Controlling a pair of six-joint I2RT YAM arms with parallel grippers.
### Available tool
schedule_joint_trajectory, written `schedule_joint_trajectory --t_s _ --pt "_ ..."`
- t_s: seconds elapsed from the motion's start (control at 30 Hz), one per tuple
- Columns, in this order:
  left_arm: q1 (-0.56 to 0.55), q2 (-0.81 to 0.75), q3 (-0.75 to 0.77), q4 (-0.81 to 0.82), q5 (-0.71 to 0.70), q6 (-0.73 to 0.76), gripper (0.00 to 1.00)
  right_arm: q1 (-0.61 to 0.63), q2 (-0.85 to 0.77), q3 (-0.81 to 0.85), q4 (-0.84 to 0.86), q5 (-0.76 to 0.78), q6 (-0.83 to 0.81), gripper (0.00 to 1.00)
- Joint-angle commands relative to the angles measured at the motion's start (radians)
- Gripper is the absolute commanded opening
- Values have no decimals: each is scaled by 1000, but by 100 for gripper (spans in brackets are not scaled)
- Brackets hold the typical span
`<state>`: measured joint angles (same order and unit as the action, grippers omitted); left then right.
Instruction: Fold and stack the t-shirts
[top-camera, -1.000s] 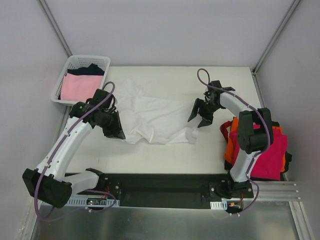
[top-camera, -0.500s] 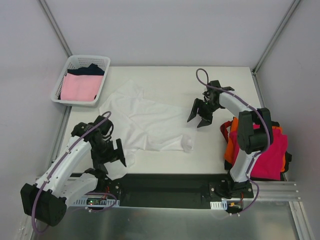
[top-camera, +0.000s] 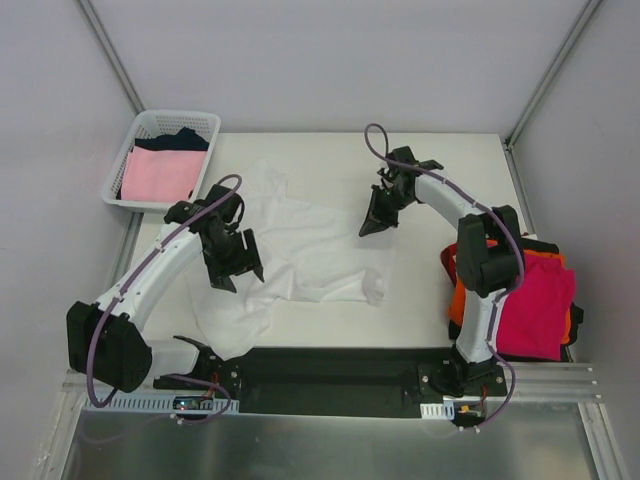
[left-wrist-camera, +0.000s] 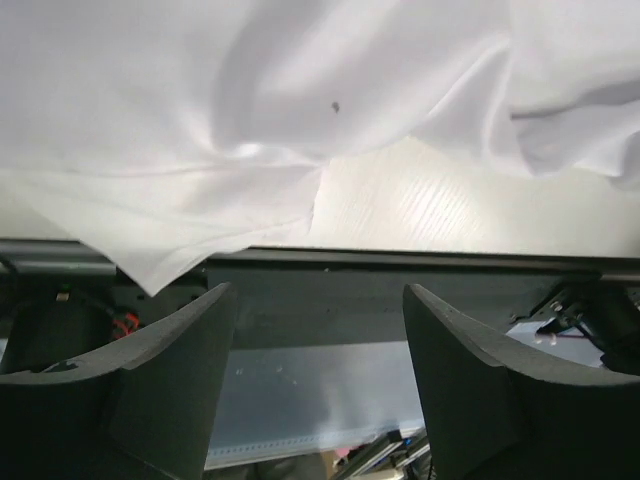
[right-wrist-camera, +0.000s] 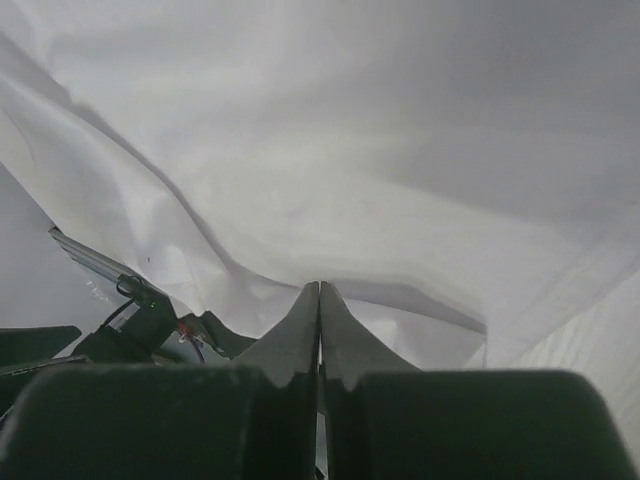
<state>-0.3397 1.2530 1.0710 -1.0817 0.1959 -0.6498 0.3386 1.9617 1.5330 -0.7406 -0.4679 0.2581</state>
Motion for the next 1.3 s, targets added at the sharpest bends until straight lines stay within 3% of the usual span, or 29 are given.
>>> schedule_joint_trajectory --t_s 0.0,0.3,0.5,0.83,1.1,1.2,1.27 --pt "-5 66 75 91 -26 10 67 45 60 78 1 -66 35 1" --pt "-13 141 130 106 -33 7 67 77 91 -88 101 -92 52 1" --pt "-18 178 150 105 -30 -7 67 57 172 -56 119 -93 52 1" --pt "-21 201 158 100 -24 -7 68 -105 334 122 150 -120 93 1" --pt "-21 287 230 83 -16 13 68 -203 494 402 133 -150 125 3" --pt "-21 321 267 85 -10 24 68 -210 510 447 164 -202 136 15" --pt "-21 341 299 83 -7 33 69 -208 490 431 237 -263 162 29"
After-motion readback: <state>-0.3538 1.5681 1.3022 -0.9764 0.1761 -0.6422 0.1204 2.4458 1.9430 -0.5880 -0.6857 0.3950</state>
